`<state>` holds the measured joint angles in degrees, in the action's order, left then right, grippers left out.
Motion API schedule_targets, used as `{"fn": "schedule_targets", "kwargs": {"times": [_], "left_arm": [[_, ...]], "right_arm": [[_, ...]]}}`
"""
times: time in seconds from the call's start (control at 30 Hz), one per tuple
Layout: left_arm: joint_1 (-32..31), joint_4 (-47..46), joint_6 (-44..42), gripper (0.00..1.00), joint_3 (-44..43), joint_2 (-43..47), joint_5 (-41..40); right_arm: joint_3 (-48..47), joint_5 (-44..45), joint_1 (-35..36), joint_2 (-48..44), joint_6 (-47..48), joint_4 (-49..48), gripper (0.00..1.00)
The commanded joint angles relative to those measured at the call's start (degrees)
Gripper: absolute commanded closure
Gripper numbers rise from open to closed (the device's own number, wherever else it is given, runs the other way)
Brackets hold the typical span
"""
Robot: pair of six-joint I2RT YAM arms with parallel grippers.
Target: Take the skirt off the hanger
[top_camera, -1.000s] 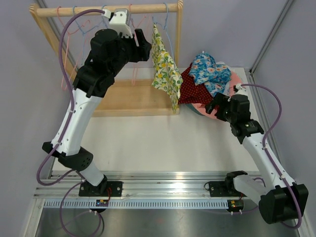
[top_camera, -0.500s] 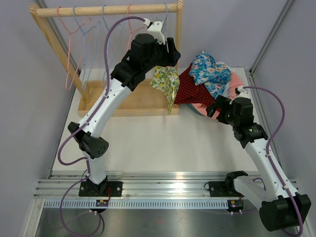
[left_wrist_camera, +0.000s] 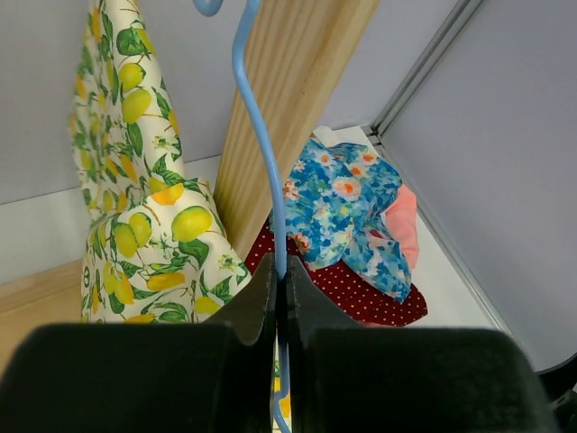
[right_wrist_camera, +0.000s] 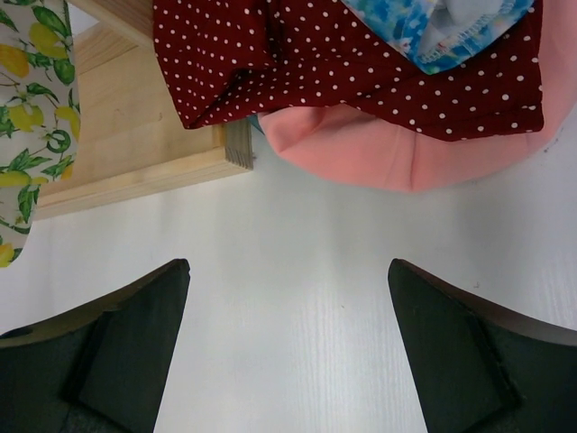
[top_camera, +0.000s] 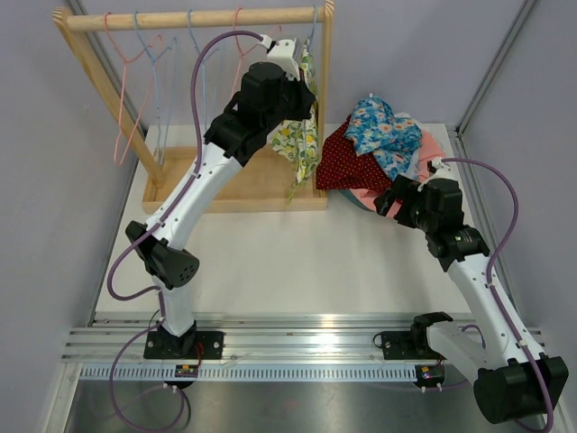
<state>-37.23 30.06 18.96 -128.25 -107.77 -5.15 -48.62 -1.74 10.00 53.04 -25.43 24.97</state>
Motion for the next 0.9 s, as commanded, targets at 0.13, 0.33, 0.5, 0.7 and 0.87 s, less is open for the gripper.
{"fn": "schedule_targets", "kwargs": {"times": [0.13, 0.33, 0.5, 0.7, 0.87], "left_arm": [[-0.3, -0.1, -4.5, 1.0, -3.0, 5.3, -2.9], [-0.4, 2.9, -4.5, 1.0, -3.5, 9.5, -2.0], [-0.5, 2.3, -3.2, 1.0, 1.0, 15.2, -1.4], [-0.6, 1.1, -2.4, 1.0, 6.1, 18.1, -1.3], [-0.6, 0.0, -2.4, 1.0, 8.3, 19.3, -1.4]], "right_arm": [[-7.1, -11.2, 0.5, 1.1, 0.1, -8.5, 0.01], [-17.3, -9.3, 12.7, 8.2, 5.2, -10.7, 0.01], [-25.2, -7.5, 19.0, 15.8, 4.8, -11.4, 0.0], [-33.1, -3.2, 27.9, 22.5, 4.8, -11.4, 0.0], [-38.1, 0.3, 34.5, 26.3, 5.6, -10.6, 0.01]]}}
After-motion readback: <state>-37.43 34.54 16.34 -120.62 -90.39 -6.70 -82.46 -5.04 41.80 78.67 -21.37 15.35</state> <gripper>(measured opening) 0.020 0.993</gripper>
